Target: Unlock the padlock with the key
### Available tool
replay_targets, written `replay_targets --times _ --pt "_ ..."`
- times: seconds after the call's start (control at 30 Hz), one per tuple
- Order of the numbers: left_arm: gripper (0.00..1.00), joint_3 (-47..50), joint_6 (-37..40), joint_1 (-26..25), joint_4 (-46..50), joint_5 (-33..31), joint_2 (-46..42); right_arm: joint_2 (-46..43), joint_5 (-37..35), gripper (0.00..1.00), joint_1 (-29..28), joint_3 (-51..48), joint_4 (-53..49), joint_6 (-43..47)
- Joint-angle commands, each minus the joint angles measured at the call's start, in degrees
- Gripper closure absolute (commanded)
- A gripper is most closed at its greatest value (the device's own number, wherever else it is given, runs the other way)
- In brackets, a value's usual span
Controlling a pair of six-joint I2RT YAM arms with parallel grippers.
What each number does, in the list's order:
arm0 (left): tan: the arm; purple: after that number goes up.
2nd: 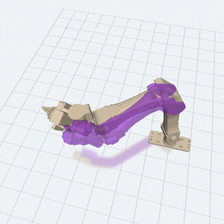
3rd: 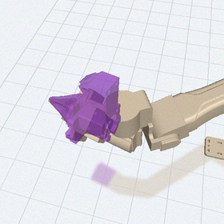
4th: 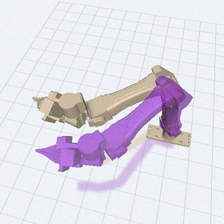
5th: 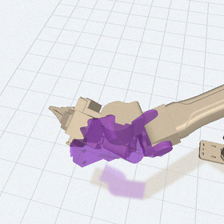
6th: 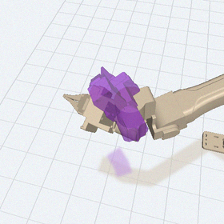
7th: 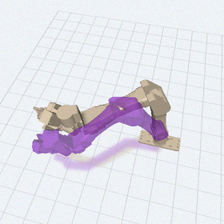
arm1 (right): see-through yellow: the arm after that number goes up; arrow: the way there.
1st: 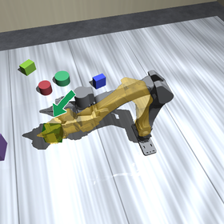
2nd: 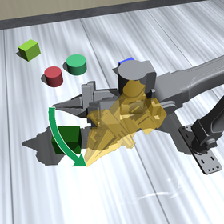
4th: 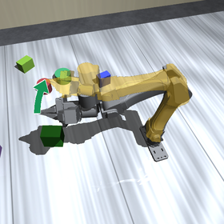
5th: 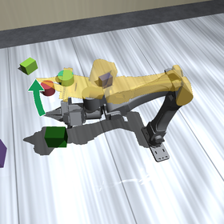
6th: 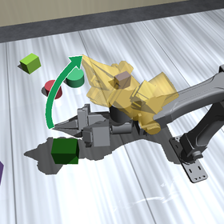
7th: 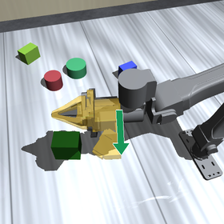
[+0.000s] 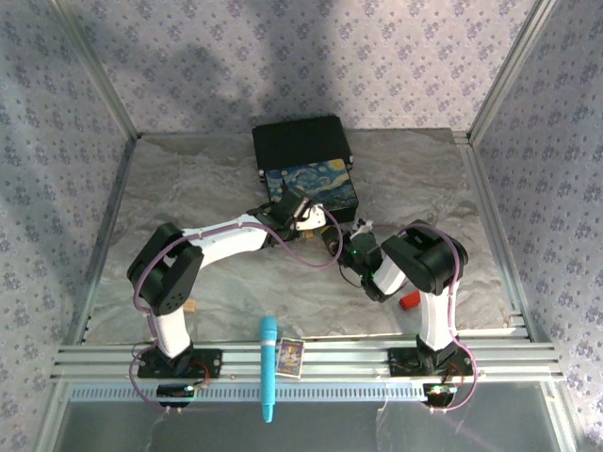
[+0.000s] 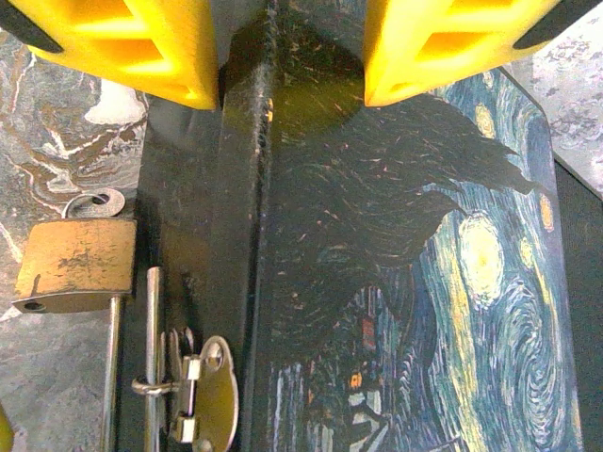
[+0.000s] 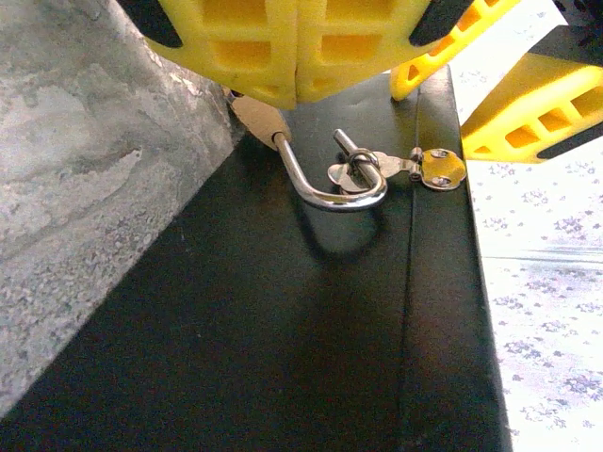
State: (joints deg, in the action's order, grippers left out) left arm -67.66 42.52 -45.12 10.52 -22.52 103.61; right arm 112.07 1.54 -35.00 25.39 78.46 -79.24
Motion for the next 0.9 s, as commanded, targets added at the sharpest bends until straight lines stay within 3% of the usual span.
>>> replay_targets --times 0.0,0.13,0.27,0.37,0.53,0.87 --pt "0.57 2.8 -0.9 0.7 6.9 2.6 2.6 0.5 0.1 1.00 0.2 0.8 0.4 -0.7" --pt "0.58 2.3 -1.9 0.7 6.9 3.2 2.7 0.5 -1.4 1.00 -0.6 -0.4 -4.4 3.5" --pt "0.57 1.0 -3.2 0.6 7.9 4.5 2.7 0.4 1.8 0.60 -1.5 2.5 -13.3 10.1" --pt "0.57 -0.5 -4.2 0.6 9.3 5.3 2.8 -1.1 -2.4 0.50 -3.6 3.4 -19.6 13.6" --pt "0.57 -1.6 -5.6 1.3 9.8 8.4 2.2 -3.9 -9.1 0.46 -6.5 9.0 -36.0 19.6" --pt "0.57 -2.8 -6.8 2.1 10.9 12.2 2.7 -1.1 -24.5 0.50 -11.6 16.3 -48.5 18.8"
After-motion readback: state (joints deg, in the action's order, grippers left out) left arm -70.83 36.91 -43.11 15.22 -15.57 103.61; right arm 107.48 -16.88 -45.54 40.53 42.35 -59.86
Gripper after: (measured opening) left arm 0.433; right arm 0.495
